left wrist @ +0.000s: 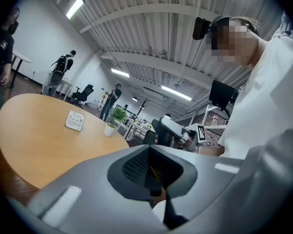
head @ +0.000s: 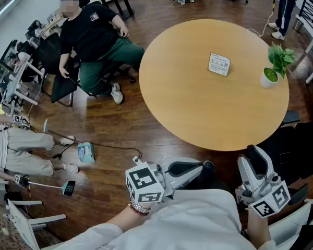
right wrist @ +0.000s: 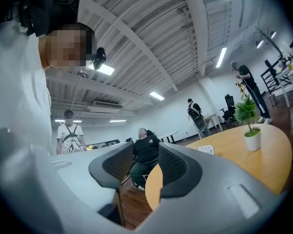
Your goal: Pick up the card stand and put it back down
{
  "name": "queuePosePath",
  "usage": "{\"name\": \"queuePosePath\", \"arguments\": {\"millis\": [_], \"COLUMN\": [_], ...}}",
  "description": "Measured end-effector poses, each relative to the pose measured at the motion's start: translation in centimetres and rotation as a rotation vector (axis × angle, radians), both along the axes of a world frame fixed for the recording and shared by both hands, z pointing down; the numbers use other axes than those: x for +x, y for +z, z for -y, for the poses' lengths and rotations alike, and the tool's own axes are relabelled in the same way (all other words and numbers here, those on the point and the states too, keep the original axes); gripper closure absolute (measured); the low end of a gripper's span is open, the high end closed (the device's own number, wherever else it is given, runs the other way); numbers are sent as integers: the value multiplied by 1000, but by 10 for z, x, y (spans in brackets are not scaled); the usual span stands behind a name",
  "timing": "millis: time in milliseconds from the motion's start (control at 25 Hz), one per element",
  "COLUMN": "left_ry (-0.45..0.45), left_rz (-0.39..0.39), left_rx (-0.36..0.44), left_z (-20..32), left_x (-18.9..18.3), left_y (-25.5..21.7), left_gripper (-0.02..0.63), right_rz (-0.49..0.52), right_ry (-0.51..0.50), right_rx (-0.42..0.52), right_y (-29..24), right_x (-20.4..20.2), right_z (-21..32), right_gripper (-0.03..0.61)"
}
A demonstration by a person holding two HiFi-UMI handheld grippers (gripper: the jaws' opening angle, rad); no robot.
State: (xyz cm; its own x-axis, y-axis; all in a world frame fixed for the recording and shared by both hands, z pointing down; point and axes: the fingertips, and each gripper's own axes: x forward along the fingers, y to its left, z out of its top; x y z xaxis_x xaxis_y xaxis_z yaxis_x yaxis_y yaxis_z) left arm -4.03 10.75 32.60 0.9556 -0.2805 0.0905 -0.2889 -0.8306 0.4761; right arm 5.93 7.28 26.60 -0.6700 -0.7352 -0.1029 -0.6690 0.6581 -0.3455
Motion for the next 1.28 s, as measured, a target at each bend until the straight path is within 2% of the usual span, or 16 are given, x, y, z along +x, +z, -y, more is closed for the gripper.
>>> {"name": "queuePosePath", "arguments": {"millis": [240, 360, 480, 680, 840, 920, 1080, 1280], "left_ry": [-32, -66, -104, -189, -229, -257, -320, -302], "left_rz": [-8, 7, 23, 37, 87, 110, 78, 79], "left_rx": [15, 18, 58, 105, 74, 49, -23, -100], "left_z": [68, 109, 146, 199, 219, 225, 258, 277], "left_x": [18, 38, 62, 80, 93, 85, 57, 71], "left_y": [6, 7, -7, -30, -13, -3, 8, 25], "left_gripper": [614, 614, 614, 614, 614, 614, 614, 614], "right_rz": [-35, -66, -105, -125, -271, -306, -373, -423], "right_ry": [63, 28, -5, -56, -90, -98, -103, -158], "right_rx": [-61, -81, -104, -174, -225, -244, -276, -320], "right_y": [38, 68, 95, 125, 176, 198, 233, 267], "right_x": [43, 62, 87, 110, 125, 121, 96, 84], "right_z": [96, 155, 209, 301, 366, 390, 446, 483], "right_gripper": [426, 411, 405, 407, 405, 405, 394, 390]}}
